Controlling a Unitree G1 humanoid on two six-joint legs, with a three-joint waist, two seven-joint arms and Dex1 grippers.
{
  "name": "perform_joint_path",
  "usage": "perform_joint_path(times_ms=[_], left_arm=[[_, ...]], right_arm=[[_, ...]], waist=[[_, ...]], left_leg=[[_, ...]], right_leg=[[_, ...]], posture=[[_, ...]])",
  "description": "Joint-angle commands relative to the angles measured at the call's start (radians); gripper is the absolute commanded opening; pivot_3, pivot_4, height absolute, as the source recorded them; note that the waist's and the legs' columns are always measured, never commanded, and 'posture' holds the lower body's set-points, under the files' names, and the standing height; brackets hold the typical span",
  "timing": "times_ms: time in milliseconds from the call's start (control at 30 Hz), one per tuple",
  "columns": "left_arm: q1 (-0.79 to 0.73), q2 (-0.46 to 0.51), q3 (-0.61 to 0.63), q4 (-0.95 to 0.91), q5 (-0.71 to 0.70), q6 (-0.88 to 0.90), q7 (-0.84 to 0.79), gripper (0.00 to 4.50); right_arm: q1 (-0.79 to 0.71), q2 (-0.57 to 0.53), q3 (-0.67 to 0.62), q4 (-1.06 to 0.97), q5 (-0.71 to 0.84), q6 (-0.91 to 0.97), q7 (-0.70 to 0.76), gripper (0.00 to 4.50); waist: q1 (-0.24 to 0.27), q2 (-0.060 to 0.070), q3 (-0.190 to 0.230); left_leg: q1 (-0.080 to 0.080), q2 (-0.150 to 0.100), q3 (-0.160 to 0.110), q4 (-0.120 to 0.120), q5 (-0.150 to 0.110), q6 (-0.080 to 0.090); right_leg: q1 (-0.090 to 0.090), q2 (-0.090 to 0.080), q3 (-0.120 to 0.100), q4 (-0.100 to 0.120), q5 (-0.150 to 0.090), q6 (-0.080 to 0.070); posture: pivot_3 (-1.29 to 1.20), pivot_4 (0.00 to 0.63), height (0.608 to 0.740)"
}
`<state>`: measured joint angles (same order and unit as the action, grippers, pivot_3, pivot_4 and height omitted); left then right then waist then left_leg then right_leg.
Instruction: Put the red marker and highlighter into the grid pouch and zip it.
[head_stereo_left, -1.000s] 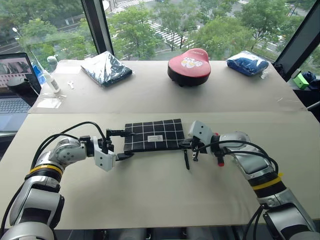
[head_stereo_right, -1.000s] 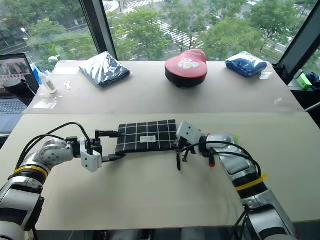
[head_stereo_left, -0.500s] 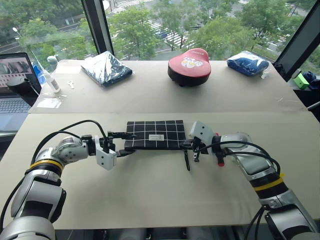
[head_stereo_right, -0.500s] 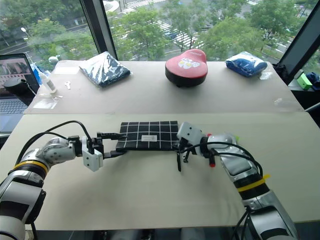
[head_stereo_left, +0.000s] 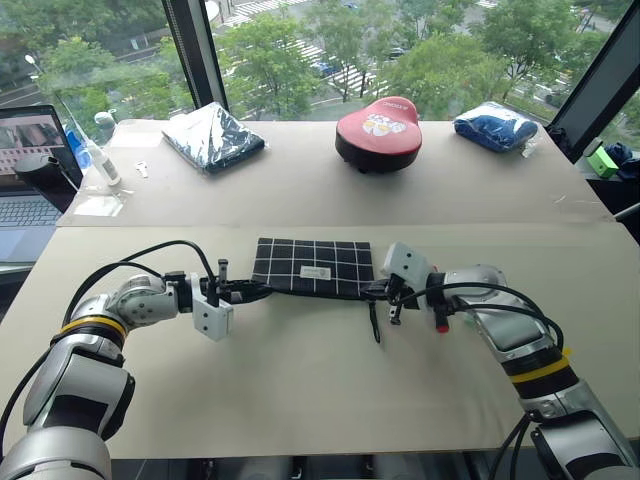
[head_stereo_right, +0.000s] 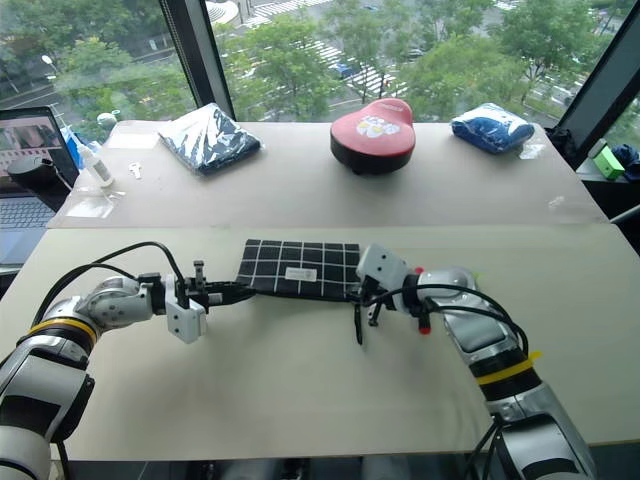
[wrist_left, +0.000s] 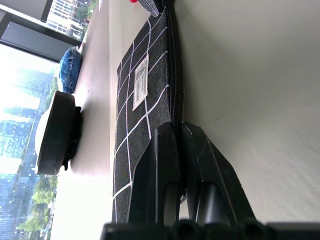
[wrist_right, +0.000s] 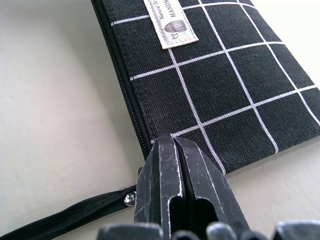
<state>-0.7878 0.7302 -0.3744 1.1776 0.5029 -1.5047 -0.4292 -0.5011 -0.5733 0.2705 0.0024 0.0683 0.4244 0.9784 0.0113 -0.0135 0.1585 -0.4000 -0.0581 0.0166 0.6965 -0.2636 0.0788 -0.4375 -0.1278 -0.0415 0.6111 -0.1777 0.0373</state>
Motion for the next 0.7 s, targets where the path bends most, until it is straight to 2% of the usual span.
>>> perform_joint_path(times_ms=[33, 67, 100, 200, 300, 367, 467, 567, 700], left_arm=[[-0.007, -0.008, -0.024, 0.038, -0.063, 0.006, -0.047, 0.01], [-0.002, -0.013, -0.025, 0.045, -0.092, 0.014, -0.071, 0.00], [0.002, -0.018, -0.024, 0.048, -0.125, 0.022, -0.093, 0.00], [0.022, -0.040, -0.002, 0.040, -0.256, 0.069, -0.179, 0.00], [0.065, -0.093, 0.067, -0.035, -0.493, 0.244, -0.362, 0.00], [0.093, -0.123, 0.118, -0.115, -0.629, 0.385, -0.466, 0.00], [0.135, -0.162, 0.184, -0.293, -0.765, 0.629, -0.528, 0.00], [0.172, -0.192, 0.221, -0.496, -0.805, 0.846, -0.474, 0.00], [0.201, -0.223, 0.238, -0.678, -0.786, 1.043, -0.395, 0.00]], right_arm=[[-0.023, 0.047, -0.099, 0.000, 0.092, 0.042, -0.030, 0.00], [-0.039, 0.067, -0.133, 0.006, 0.122, 0.063, -0.047, 0.60], [-0.052, 0.076, -0.159, 0.005, 0.149, 0.078, -0.045, 0.80], [-0.062, 0.078, -0.221, -0.043, 0.248, 0.156, -0.021, 1.84], [-0.065, 0.053, -0.285, -0.074, 0.344, 0.296, -0.022, 2.80], [-0.057, 0.022, -0.324, -0.101, 0.403, 0.353, -0.004, 2.80], [-0.055, -0.016, -0.384, -0.126, 0.439, 0.374, -0.031, 2.80], [-0.033, -0.035, -0.383, -0.163, 0.419, 0.380, -0.086, 2.80], [-0.034, 0.026, -0.267, -0.121, 0.276, 0.376, -0.268, 2.80]], waist=[[-0.001, 0.000, 0.000], [-0.001, 0.000, 0.000], [-0.002, 0.000, 0.000], [0.001, 0.000, 0.000], [0.003, 0.000, 0.000], [0.004, 0.000, 0.000], [0.000, 0.000, 0.000], [-0.003, 0.000, 0.000], [-0.007, 0.000, 0.000]], left_leg=[[0.000, 0.000, 0.000, 0.000, 0.000, 0.000], [0.000, 0.000, 0.000, 0.000, 0.000, 0.000], [0.000, 0.000, 0.001, 0.000, 0.000, 0.000], [0.000, 0.000, 0.001, 0.000, 0.000, 0.000], [0.000, 0.000, 0.000, 0.000, -0.001, 0.001], [-0.001, 0.000, 0.000, 0.001, -0.001, 0.002], [-0.006, 0.000, -0.002, 0.006, -0.003, 0.005], [-0.007, 0.001, -0.002, 0.006, -0.003, 0.004], [-0.006, 0.001, -0.002, 0.006, -0.001, 0.001]], right_leg=[[0.000, 0.000, 0.000, 0.000, 0.000, 0.000], [0.000, 0.000, 0.000, 0.000, 0.000, 0.000], [0.000, 0.000, 0.000, 0.000, 0.000, 0.000], [-0.001, -0.001, 0.000, 0.001, 0.000, 0.000], [-0.001, -0.002, -0.001, 0.001, 0.000, 0.000], [-0.001, -0.003, -0.001, 0.001, 0.000, 0.000], [-0.004, -0.003, -0.001, 0.001, 0.000, 0.000], [-0.004, -0.002, -0.001, 0.001, 0.000, 0.001], [-0.003, -0.001, 0.000, 0.001, 0.000, 0.001]], posture=[[0.00, 0.150, 0.740], [0.00, 0.150, 0.740], [0.00, 0.150, 0.740], [0.00, 0.150, 0.740], [0.00, 0.150, 0.740], [0.00, 0.150, 0.740], [0.00, 0.150, 0.740], [0.00, 0.150, 0.740], [0.00, 0.150, 0.740]])
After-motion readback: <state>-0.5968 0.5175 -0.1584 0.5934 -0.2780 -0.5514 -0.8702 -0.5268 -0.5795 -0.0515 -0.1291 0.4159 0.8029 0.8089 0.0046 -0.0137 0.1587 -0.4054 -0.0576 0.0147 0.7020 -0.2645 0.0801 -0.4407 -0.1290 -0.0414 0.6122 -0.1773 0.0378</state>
